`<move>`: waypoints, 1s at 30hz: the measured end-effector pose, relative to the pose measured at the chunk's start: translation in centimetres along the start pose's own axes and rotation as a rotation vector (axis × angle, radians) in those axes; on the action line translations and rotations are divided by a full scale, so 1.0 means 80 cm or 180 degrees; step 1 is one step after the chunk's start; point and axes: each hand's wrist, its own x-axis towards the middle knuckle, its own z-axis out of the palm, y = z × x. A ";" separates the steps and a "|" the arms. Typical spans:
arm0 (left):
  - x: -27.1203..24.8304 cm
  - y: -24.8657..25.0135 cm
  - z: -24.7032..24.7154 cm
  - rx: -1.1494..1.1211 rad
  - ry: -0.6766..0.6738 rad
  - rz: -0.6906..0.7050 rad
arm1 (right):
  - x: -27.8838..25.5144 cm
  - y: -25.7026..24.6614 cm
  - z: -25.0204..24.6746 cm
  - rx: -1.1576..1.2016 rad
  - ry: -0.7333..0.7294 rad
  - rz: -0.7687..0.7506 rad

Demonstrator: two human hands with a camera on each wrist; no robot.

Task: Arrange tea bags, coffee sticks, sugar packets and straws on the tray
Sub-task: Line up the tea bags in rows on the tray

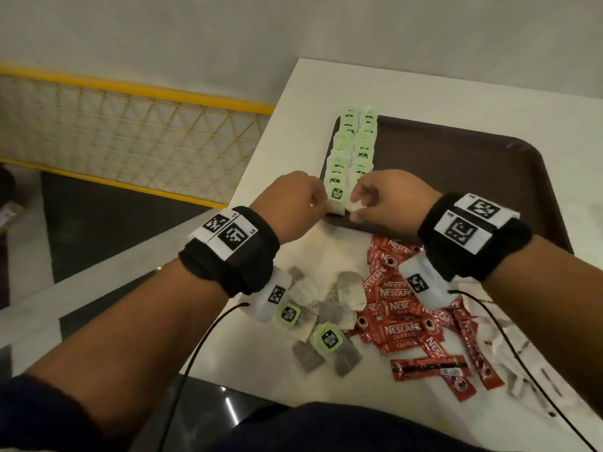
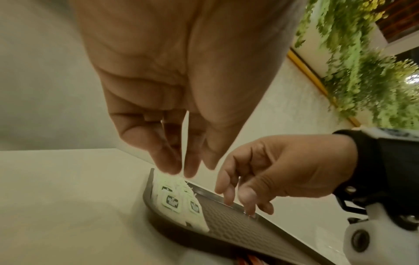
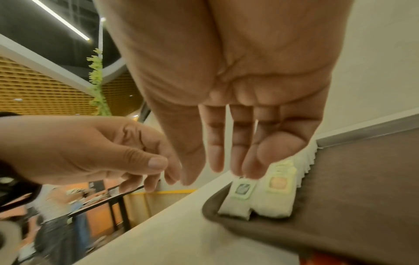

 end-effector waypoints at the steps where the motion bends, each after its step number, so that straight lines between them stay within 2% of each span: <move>1: -0.015 -0.004 -0.001 0.0039 -0.0180 0.0067 | -0.013 -0.005 0.002 -0.0090 -0.0265 -0.0150; 5: -0.065 -0.028 0.011 0.0326 -0.0972 0.0121 | -0.047 -0.015 0.021 -0.0690 -0.1091 -0.0505; 9: -0.096 -0.045 0.028 0.0520 -0.1357 0.0363 | -0.055 -0.018 0.039 -0.0957 -0.1356 -0.0592; 12: -0.102 -0.048 0.036 0.0601 -0.1336 0.0550 | -0.052 -0.023 0.055 -0.1145 -0.1350 -0.0797; 16: -0.103 -0.047 0.043 0.0552 -0.1124 0.0476 | -0.049 -0.028 0.070 -0.1359 -0.1283 -0.0982; 23: -0.097 -0.044 0.042 0.0792 -0.1013 0.0321 | -0.049 -0.035 0.066 -0.1338 -0.1153 -0.0899; 30: -0.101 -0.044 0.022 -0.0184 -0.0909 0.0275 | -0.058 -0.033 0.042 -0.0597 -0.1011 -0.0828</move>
